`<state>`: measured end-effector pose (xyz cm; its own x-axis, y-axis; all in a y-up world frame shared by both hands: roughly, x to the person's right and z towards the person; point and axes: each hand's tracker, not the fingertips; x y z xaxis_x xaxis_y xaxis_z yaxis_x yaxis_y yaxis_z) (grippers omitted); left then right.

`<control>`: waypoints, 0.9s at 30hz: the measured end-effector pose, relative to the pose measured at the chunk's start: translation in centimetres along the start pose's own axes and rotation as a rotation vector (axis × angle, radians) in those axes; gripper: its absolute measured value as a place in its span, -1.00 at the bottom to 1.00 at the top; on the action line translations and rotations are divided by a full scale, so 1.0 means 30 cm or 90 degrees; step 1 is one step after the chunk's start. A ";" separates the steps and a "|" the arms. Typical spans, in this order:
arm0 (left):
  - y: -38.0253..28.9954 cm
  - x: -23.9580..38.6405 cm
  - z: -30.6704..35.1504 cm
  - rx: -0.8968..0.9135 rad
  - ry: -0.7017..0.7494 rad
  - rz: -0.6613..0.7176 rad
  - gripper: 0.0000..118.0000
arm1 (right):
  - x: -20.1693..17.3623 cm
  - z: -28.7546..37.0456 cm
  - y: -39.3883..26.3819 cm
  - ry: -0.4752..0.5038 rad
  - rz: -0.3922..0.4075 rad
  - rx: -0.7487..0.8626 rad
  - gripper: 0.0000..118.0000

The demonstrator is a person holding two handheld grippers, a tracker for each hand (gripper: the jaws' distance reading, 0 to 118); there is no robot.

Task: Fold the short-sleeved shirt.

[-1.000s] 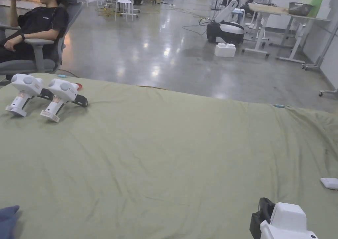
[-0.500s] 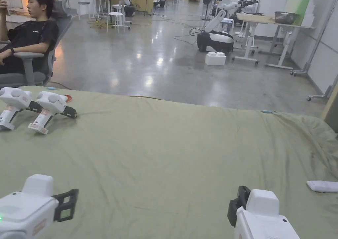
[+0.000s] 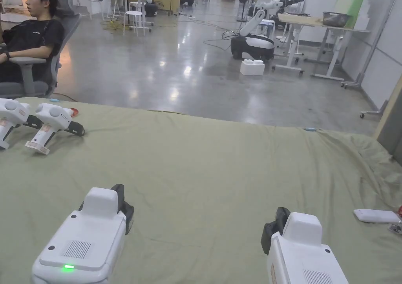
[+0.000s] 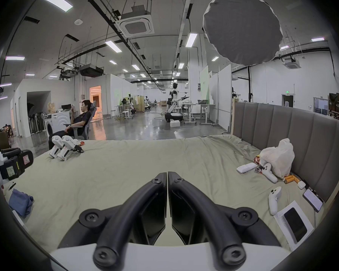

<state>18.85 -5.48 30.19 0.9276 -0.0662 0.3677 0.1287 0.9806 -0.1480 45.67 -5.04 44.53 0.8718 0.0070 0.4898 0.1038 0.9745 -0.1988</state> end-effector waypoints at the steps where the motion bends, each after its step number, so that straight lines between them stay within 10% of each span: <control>1: -0.004 -0.008 0.005 0.000 -0.005 0.006 -0.99 | 0.001 0.007 0.000 -0.010 0.004 0.008 -0.99; 27: -0.041 -0.009 0.091 0.008 0.009 0.017 -0.88 | -0.041 0.040 -0.043 0.023 0.005 -0.009 -0.98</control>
<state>17.48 -6.16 32.77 0.9354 -0.0419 0.3512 0.0990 0.9843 -0.1464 43.89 -6.03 45.21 0.8895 0.0061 0.4568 0.1038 0.9711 -0.2150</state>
